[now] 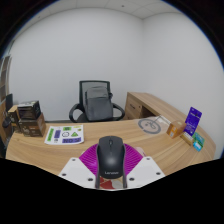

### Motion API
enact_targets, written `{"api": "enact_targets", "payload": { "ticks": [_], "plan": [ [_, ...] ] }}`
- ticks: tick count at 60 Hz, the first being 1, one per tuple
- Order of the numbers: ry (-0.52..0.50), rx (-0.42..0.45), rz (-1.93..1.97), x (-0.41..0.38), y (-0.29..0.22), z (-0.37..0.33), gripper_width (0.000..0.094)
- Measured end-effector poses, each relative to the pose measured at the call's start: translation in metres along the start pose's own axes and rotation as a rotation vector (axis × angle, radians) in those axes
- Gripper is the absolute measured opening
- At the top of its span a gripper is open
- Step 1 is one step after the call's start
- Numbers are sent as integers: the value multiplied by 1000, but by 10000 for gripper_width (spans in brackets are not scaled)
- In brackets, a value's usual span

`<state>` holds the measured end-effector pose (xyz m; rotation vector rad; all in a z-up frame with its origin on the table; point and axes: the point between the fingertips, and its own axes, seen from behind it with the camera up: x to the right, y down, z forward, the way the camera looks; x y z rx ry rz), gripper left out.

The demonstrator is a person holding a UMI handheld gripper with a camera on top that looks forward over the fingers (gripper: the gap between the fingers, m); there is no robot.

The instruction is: Arrange mouse

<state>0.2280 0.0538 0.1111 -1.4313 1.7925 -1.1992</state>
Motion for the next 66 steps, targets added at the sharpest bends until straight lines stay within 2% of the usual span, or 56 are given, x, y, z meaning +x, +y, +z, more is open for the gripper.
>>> {"api": "enact_targets", "payload": {
  "ticks": [16,22,31,33,35,38,42,47,57,66],
  "plan": [
    [23,-179,35,30,100,53,310],
    [31,-190,43,35,116,58,337],
    [17,-201,73,37,120,60,513],
    [35,-205,73,42,120,58,647],
    [63,-204,62,49,117,56,867],
    [80,-195,49,55,109,48,833],
    [70,-161,38,56,88,27,873],
    [58,-123,17,53,64,-10,867],
    [-8,-90,17,35,30,-116,867],
    [-52,-94,14,27,29,-221,867]
  ]
}}
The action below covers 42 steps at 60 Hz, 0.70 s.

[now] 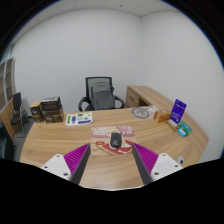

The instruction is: Arrange mouse

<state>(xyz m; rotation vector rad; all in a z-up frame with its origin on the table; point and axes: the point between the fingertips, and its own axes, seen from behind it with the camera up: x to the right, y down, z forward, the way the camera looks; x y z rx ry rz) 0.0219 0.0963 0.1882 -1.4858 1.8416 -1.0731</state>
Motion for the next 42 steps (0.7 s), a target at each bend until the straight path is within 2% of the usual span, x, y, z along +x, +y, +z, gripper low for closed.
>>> {"api": "enact_targets", "payload": {
  "ticks": [10,20,33,42],
  "plan": [
    [-5,-34,-20,-4,35,-97,868],
    [-17,-78,-22,-14,78,-164,867],
    [-32,-96,-26,-24,103,-204,863],
    [-33,-81,-26,-25,95,-212,867]
  ]
}}
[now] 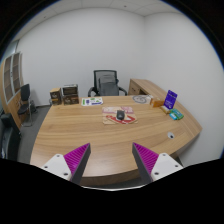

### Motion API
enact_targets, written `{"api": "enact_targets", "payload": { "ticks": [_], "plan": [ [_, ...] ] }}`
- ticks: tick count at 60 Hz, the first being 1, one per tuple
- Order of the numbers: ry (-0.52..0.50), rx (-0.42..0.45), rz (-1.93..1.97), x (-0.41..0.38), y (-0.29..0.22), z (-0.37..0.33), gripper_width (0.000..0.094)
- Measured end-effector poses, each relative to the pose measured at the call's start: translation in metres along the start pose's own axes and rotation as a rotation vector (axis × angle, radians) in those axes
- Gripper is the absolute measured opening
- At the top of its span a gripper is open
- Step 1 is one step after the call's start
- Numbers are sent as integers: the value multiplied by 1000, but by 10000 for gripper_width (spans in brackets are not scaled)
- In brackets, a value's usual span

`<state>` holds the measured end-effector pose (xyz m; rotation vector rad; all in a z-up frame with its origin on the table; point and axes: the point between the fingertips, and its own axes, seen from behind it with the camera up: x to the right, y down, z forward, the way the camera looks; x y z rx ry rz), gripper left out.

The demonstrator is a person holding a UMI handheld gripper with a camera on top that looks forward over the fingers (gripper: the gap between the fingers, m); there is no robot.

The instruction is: Arrange mouse

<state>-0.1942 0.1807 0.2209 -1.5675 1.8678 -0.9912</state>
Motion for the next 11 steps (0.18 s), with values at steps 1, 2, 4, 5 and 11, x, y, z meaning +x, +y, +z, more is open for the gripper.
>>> {"api": "enact_targets", "payload": {
  "ticks": [1,2,4,5,11],
  "plan": [
    [2,2,2,0,-1,-1,868],
    [4,5,3,1,-2,-2,868],
    [9,19,-2,1,-5,-3,869],
    [12,23,-8,1,-6,-4,868],
    [-4,28,-12,-8,-9,-9,869]
  ]
}}
